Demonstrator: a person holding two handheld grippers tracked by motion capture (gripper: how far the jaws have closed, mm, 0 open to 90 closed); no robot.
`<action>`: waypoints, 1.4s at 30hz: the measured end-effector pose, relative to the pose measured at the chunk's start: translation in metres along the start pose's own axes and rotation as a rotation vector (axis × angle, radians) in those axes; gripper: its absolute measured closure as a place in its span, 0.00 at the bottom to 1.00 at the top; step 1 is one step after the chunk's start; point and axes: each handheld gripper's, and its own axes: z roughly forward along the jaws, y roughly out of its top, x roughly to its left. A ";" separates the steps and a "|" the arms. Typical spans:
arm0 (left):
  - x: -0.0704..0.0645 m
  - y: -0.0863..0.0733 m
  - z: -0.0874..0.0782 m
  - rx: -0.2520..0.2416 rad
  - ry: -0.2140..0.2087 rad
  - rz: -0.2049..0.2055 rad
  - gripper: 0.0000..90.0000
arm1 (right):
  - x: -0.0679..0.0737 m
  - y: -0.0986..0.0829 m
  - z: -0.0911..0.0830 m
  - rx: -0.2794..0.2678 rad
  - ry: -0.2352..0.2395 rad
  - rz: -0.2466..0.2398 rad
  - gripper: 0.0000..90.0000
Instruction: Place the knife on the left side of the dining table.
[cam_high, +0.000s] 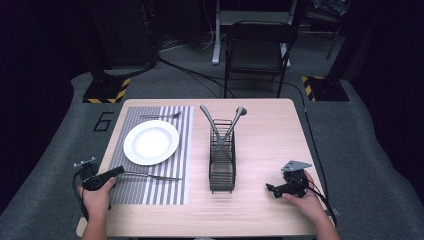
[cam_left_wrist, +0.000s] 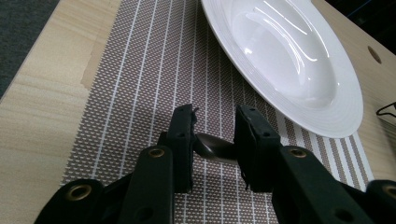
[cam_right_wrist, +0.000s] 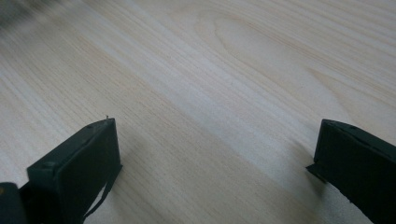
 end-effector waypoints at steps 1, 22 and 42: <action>0.000 0.000 0.000 0.002 0.004 0.002 0.76 | 0.000 0.000 0.000 -0.003 -0.012 -0.005 0.00; 0.004 -0.004 0.006 0.060 0.064 0.037 0.75 | 0.000 0.000 0.000 -0.003 -0.005 -0.005 0.00; -0.016 -0.001 0.000 0.036 0.043 0.135 0.71 | 0.000 0.000 0.000 -0.002 -0.003 -0.003 0.00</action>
